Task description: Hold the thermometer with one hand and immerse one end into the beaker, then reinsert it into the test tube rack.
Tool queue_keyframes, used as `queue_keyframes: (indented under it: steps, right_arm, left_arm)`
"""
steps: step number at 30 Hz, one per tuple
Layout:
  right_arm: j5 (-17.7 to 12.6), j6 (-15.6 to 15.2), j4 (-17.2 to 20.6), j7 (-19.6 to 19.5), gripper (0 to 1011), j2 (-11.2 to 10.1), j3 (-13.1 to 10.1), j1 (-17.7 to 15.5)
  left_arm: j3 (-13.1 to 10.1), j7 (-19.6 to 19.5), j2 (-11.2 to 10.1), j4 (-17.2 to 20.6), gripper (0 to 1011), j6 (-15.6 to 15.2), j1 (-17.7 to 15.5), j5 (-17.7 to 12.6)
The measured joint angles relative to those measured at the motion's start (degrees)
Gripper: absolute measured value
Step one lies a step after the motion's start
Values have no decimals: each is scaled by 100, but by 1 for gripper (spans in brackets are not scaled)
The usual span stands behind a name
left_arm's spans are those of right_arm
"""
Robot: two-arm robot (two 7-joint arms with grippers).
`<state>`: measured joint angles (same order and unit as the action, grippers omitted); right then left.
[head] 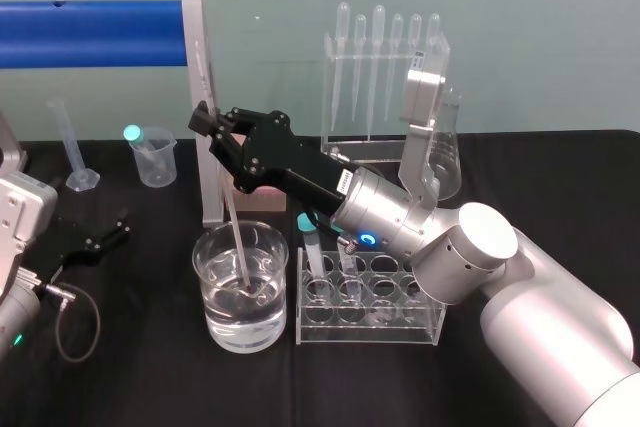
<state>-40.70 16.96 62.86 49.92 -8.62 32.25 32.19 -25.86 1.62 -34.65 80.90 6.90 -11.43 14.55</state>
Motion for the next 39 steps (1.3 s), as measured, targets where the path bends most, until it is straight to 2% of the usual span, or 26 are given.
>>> queue_keyframes:
  steps: [14, 22, 29, 39]
  right_arm:
    - [-3, 1, -3, 5, 56, 1, 0, 2]
    - [-95, 59, 7, 150, 56, 22, -25, 30]
    - [-183, 113, 254, 183, 56, -1, -81, 35]
    - [-229, 200, 996, 16, 56, -152, -194, 26]
  left_arm:
    - [0, 0, 0, 0, 1008, 0, 0, 0]
    - [0, 0, 0, 0, 1008, 0, 0, 0]
    - [0, 0, 0, 0, 1008, 0, 0, 0]
    - [0, 0, 0, 0, 1008, 0, 0, 0]
